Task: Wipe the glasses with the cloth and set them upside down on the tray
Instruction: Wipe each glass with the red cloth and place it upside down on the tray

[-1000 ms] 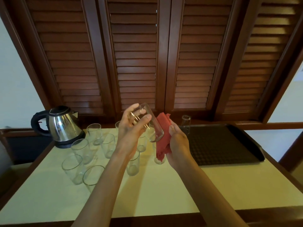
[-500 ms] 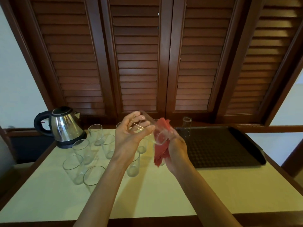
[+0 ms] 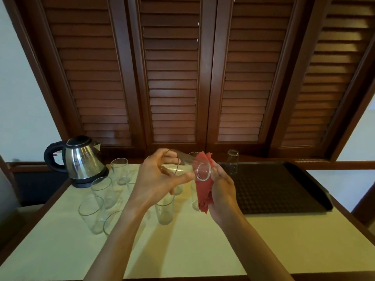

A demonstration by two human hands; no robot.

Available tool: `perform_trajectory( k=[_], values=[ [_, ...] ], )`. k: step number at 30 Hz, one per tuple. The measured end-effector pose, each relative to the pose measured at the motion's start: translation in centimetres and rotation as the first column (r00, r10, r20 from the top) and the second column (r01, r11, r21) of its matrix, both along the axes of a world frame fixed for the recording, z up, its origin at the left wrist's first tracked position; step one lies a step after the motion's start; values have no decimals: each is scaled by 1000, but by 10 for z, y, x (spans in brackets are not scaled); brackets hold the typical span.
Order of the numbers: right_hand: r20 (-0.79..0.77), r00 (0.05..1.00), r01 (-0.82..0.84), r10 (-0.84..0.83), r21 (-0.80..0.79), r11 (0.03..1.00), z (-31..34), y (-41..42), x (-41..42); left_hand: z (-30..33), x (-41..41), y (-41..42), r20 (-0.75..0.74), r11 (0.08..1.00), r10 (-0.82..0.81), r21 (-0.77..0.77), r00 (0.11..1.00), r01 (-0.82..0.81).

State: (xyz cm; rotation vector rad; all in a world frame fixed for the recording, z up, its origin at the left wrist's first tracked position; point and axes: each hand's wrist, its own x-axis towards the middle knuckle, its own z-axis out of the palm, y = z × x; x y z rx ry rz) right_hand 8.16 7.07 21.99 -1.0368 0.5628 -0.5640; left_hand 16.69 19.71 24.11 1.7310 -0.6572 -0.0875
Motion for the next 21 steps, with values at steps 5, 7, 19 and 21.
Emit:
perform_trajectory(
  k=[5,7,19,21],
  values=[
    [95,995,33,-19,-144,989,-10,9,-1,-15,9,-1,-17,990,27,-139,999,-29],
    [172,985,82,-34,-282,956,-11,14,-4,-24,17,-3,-70,977,46,-205,997,-60],
    [223,962,233,-157,-378,896,-17,20,10,-30,-6,-23,-179,936,-125,-349,976,56],
    [288,941,303,-181,-470,829,-12,8,14,-33,-21,-25,-180,938,-166,-333,970,98]
  ],
)
